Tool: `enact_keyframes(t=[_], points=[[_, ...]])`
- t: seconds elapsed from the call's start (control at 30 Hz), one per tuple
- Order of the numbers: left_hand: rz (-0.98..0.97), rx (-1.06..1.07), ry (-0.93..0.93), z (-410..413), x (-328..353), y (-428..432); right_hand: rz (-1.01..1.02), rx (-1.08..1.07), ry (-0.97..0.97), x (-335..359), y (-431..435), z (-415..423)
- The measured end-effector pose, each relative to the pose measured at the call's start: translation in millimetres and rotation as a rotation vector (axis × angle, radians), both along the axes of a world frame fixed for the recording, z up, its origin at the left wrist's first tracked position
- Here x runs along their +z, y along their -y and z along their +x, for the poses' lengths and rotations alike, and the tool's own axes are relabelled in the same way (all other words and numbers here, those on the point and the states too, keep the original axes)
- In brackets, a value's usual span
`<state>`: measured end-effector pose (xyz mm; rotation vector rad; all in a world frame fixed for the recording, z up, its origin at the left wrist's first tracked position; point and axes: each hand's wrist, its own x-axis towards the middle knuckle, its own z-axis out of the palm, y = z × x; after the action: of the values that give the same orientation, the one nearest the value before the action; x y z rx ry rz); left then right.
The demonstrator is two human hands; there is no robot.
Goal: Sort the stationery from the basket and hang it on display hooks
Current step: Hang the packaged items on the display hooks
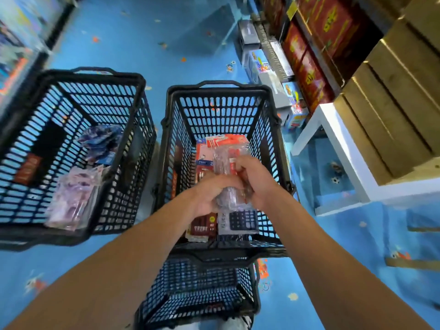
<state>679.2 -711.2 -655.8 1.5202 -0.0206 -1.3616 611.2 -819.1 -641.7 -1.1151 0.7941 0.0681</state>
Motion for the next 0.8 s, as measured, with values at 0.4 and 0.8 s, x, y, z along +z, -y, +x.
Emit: enact_keyframes(t=[0.4,0.8], points=[[-0.091,0.050,0.085,-28,52,-76,-0.036,-0.014,0.150,50,-73,-43],[-0.190,-0.082,0.171,-93,104,-252,-0.132,-0.191,0.229,106,-269,-128]])
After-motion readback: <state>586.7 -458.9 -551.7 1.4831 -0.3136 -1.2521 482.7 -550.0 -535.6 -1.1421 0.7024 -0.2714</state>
